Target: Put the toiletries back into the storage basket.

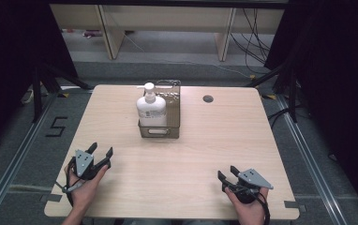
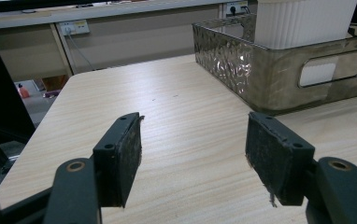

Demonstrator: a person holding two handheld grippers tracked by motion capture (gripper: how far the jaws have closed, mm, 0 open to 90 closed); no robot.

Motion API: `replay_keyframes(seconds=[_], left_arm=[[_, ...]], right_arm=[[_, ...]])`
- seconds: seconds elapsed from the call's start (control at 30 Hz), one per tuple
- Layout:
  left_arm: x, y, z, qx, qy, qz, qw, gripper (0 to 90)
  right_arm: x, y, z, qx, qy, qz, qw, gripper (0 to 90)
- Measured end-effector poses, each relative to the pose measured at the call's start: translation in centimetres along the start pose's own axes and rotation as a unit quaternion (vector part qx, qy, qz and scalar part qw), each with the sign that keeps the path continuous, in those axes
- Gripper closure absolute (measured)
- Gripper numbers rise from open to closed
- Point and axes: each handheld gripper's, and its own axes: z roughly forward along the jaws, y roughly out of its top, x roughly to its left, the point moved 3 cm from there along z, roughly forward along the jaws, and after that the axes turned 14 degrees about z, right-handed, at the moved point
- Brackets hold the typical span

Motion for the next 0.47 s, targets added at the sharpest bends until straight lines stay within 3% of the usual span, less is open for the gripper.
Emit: replay_keyframes(seconds=[0.13, 0.2, 0.23, 0.3, 0.33, 0.4, 0.47], left_arm=[[0.03, -0.01, 0.01, 0.0, 0.0, -0.001, 1.0, 35.4], [0.07, -0.06, 0.1, -0.003, 0.002, -0.013, 0.9999, 35.3], [0.09, -0.06, 0.1, -0.003, 0.002, -0.012, 0.9999, 35.3], [0.04, -0.07, 0.09, 0.0, 0.006, -0.014, 0.9999, 35.3], [0.09, -0.02, 0.01, 0.002, 0.002, -0.003, 1.0, 35.3], [0.07, 0.0, 0.03, 0.003, 0.0, 0.005, 1.0, 35.3], [0.04, 0.01, 0.02, 0.004, 0.0, 0.007, 1.0, 35.3]], right_arm=[[0.04, -0.05, 0.2, -0.005, 0.001, -0.002, 1.0, 44.5], [0.03, -0.07, 0.19, -0.005, 0.001, -0.003, 1.0, 44.5], [0.19, -0.16, 0.16, -0.002, 0.002, 0.009, 1.0, 44.4], [0.19, -0.15, 0.17, -0.004, 0.001, 0.009, 0.9999, 44.4], [0.34, -0.16, -0.14, 0.008, 0.001, 0.021, 0.9998, 44.4], [-0.01, -0.01, 0.01, -0.001, -0.003, -0.002, 1.0, 44.4], [-0.05, 0.01, 0.0, 0.0, -0.005, -0.002, 1.0, 44.4]])
